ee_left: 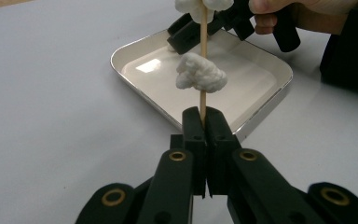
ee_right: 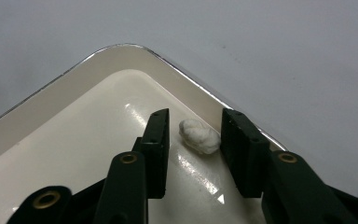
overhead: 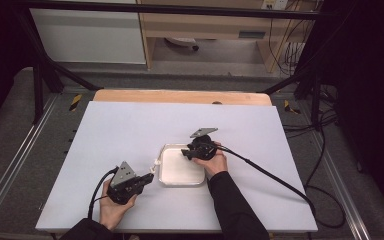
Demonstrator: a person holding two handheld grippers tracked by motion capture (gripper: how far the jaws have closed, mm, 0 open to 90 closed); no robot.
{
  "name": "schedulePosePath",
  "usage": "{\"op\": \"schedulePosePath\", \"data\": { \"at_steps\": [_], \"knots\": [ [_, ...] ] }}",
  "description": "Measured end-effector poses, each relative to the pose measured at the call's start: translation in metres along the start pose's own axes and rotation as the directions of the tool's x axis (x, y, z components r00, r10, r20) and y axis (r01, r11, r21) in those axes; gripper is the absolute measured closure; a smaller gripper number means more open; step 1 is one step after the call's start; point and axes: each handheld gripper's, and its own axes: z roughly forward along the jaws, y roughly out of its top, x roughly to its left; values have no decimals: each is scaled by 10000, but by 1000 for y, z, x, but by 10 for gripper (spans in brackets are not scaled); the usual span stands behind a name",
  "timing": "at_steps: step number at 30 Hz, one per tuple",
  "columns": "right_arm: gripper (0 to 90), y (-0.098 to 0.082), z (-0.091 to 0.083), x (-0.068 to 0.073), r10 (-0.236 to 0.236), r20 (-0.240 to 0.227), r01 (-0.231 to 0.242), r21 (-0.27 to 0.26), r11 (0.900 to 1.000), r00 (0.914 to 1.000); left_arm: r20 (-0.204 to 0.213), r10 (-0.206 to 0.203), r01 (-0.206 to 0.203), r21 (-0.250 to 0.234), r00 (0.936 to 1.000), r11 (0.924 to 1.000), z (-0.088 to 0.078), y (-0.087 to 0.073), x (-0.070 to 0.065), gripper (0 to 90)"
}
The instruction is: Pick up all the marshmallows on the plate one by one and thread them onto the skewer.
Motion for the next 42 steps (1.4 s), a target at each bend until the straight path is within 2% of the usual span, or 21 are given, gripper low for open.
{"op": "schedulePosePath", "data": {
  "at_steps": [7,11,15,19,21,27,31,36,42],
  "knots": [
    [743,-1,-1,1,-139,227,139,4,9999,9996,-11,14,-14,22,10000,10000,0,0,0,886],
    [769,0,-2,1,-16,229,14,80,10000,9997,-17,32,-32,19,10000,10000,0,0,0,886],
    [775,1,-6,2,17,82,-17,8,10000,10000,-7,63,-63,20,10000,10000,0,0,0,886],
    [778,6,-18,5,16,-227,-23,-322,9995,9997,7,80,-80,20,10000,10000,0,0,0,886],
    [778,7,-26,8,163,-496,-192,-585,9981,9986,32,105,-105,12,9999,9999,0,0,-1,886],
    [781,11,-52,16,169,-1131,-326,-1391,9897,9934,102,145,-145,3,9998,9999,0,0,-2,886],
    [782,14,-69,21,120,-1474,-403,-1910,9808,9890,131,196,-196,7,9997,9998,0,0,-3,886],
    [786,17,-87,28,95,-1945,-572,-2411,9688,9809,192,245,-245,9,9995,9997,0,0,-4,886],
    [787,21,-103,31,85,-2253,-744,-2858,9554,9742,241,294,-293,-18,9993,9996,0,0,-5,886]
  ]
}}
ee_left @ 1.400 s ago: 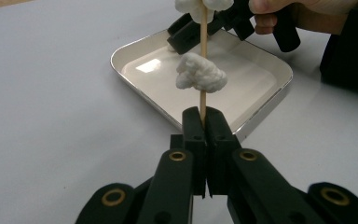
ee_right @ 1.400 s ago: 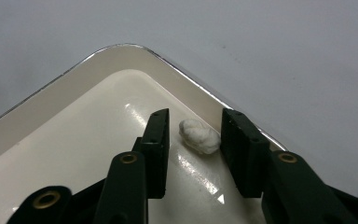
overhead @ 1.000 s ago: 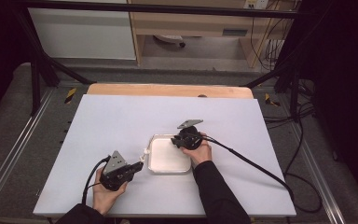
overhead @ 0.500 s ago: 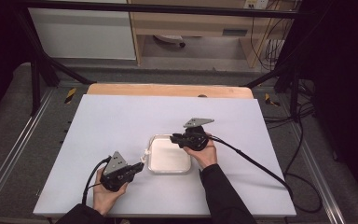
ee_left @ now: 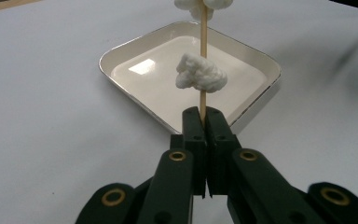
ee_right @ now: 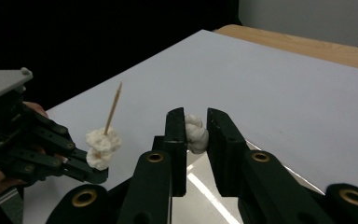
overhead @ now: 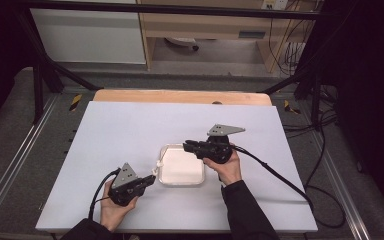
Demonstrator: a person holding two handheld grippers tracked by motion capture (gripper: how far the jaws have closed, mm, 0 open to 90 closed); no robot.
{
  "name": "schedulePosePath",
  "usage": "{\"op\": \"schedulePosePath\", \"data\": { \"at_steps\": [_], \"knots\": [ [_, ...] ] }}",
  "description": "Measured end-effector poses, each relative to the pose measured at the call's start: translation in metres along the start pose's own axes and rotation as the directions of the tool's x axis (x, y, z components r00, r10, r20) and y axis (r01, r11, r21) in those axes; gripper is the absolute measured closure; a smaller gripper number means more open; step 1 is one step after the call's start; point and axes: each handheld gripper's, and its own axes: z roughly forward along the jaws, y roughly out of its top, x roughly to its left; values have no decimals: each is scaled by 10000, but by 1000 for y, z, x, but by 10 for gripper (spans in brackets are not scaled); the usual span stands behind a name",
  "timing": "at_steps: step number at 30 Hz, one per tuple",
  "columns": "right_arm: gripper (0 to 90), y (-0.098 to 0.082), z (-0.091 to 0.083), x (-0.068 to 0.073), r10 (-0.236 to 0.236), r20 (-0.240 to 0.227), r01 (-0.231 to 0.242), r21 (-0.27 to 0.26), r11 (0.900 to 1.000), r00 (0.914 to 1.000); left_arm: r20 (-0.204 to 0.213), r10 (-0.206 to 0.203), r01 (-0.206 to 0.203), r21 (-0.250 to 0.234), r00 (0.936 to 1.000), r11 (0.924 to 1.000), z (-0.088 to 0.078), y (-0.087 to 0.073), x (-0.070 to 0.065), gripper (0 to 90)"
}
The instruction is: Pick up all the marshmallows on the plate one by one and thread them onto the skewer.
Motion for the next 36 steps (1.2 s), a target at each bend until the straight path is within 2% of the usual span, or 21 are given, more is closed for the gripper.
{"op": "schedulePosePath", "data": {
  "at_steps": [10,20,27,36],
  "knots": [
    [787,12,-13,3,344,-510,-384,-801,9960,9981,54,74,-74,-15,10000,10000,1,0,-2,886],
    [787,24,-11,12,351,-881,-449,-1119,9927,9955,55,139,-139,-12,9999,9999,1,1,-2,886],
    [786,27,-6,18,444,-1210,-582,-1131,9919,9917,59,165,-165,-27,9998,9999,0,1,-2,886],
    [784,20,6,19,688,-1489,-814,-801,9935,9865,72,210,-210,-59,9998,9998,1,1,-3,886]
  ]
}}
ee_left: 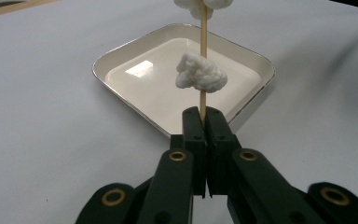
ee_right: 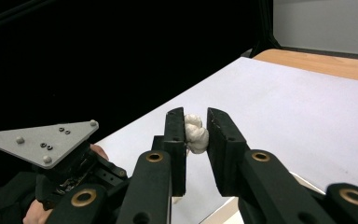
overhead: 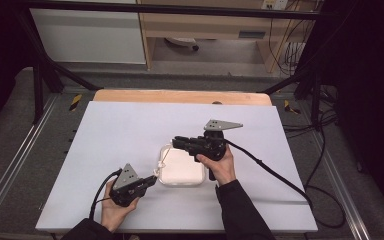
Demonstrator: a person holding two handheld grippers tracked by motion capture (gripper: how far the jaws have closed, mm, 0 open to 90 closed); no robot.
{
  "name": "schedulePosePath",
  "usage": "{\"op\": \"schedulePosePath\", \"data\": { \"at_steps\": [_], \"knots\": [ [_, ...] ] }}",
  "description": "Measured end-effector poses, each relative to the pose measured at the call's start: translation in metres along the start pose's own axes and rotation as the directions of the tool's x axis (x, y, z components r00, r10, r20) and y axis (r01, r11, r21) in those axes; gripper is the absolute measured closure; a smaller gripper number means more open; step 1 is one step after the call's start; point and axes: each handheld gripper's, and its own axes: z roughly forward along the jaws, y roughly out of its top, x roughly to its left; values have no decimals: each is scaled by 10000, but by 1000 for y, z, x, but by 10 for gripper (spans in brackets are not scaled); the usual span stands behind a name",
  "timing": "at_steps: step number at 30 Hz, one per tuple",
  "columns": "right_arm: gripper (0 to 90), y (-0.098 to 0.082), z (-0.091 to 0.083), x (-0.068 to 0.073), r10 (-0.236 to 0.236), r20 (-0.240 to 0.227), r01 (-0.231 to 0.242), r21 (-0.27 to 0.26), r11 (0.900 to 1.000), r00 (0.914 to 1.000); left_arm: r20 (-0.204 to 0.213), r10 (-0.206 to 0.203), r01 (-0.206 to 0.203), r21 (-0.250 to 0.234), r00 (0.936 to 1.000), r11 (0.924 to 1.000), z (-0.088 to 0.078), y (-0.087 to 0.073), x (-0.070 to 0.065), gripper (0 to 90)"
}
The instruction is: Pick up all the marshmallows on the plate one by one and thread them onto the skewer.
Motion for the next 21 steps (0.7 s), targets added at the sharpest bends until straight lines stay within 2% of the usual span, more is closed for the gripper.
{"op": "schedulePosePath", "data": {
  "at_steps": [13,21],
  "knots": [
    [784,-4,7,-4,238,-135,-237,104,9997,9996,1,3,-3,-35,10000,10000,0,0,0,886],
    [790,-7,9,-4,350,-401,-341,220,9992,9986,13,80,-80,86,10000,9999,0,0,0,887]
  ]
}}
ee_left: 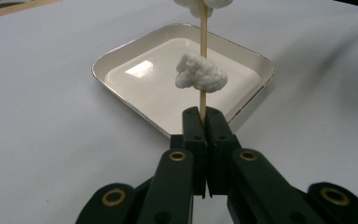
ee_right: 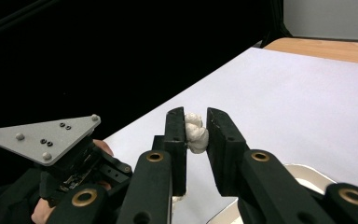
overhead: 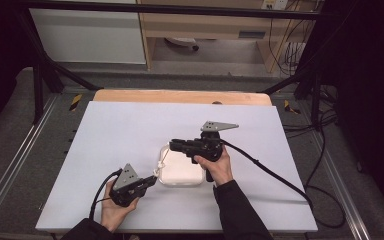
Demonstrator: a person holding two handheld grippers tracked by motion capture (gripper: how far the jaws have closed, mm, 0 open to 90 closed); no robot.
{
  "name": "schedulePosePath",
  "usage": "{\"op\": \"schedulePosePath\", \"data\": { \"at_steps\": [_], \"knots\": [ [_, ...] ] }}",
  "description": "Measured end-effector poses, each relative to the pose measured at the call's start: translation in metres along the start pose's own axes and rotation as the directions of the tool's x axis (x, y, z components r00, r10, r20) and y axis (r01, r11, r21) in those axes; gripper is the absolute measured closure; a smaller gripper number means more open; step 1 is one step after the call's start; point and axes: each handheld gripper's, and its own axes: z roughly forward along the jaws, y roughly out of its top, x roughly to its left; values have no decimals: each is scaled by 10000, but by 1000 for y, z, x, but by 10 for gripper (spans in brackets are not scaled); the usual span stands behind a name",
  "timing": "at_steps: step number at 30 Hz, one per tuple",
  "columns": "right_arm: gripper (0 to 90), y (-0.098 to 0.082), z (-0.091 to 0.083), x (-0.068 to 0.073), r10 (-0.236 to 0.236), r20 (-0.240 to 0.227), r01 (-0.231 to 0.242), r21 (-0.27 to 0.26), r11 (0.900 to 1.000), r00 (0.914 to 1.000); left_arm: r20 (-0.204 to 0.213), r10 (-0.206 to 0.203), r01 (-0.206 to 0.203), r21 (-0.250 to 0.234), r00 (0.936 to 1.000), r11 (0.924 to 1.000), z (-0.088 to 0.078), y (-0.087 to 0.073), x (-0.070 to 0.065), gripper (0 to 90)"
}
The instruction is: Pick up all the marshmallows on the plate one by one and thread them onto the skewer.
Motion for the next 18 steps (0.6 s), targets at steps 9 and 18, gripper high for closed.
{"op": "schedulePosePath", "data": {
  "at_steps": [9,18],
  "knots": [
    [812,-5,4,1,-169,-72,172,361,9992,9998,-55,97,-95,405,9999,9991,2,1,0,888],
    [820,-3,1,1,-181,95,179,193,9997,9998,88,0,-3,302,10000,9995,0,1,2,888]
  ]
}}
